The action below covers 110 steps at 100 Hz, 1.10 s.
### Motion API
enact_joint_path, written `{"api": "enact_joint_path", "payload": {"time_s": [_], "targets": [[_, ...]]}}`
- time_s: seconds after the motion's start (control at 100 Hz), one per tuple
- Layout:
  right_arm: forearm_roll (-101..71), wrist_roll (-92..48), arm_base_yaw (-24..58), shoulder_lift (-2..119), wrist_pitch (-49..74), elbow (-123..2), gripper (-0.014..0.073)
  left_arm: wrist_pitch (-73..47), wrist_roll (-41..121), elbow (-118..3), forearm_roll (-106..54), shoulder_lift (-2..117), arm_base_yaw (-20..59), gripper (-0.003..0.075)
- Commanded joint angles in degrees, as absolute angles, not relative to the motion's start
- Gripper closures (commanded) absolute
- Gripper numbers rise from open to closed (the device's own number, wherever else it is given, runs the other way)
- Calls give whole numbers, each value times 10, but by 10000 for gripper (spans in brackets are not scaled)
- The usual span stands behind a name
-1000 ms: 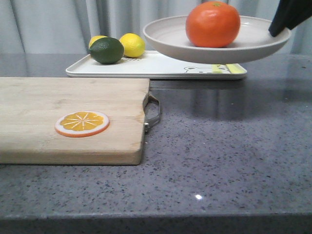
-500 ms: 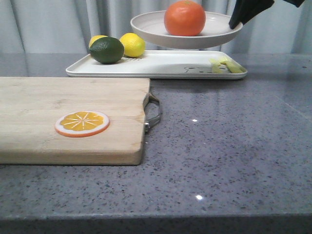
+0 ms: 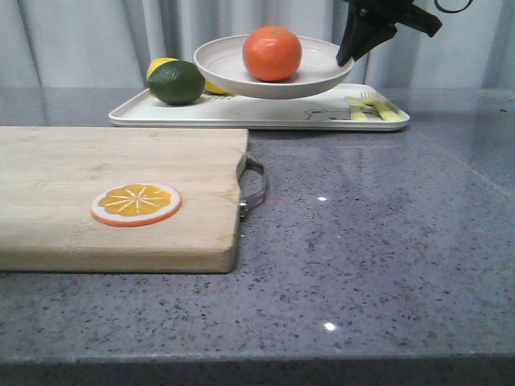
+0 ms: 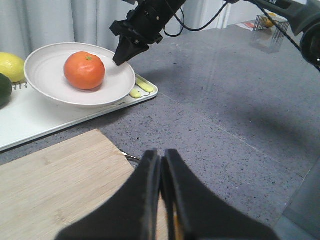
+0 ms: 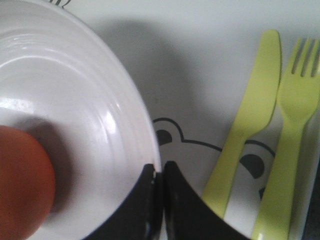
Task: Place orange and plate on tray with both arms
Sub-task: 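Lift the plate with the right gripper and carry it over the tray, then lower the plate onto the tray and open the right gripper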
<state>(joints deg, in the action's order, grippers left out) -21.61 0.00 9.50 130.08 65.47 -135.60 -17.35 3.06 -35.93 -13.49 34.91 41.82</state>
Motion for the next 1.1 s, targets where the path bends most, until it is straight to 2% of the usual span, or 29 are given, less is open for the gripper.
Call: {"api": "enact_joint_path", "payload": {"time_s": [0.0, 0.48, 1.09], "targets": [[-235, 0, 93, 1271, 619, -1380, 658, -128, 31, -377, -138, 348, 417, 741], [-234, 0, 93, 1303, 557, -1380, 658, -127, 31, -377, -138, 348, 417, 741], [-233, 0, 93, 1318, 548, -1380, 641, -127, 31, -377, -138, 348, 417, 741]]}}
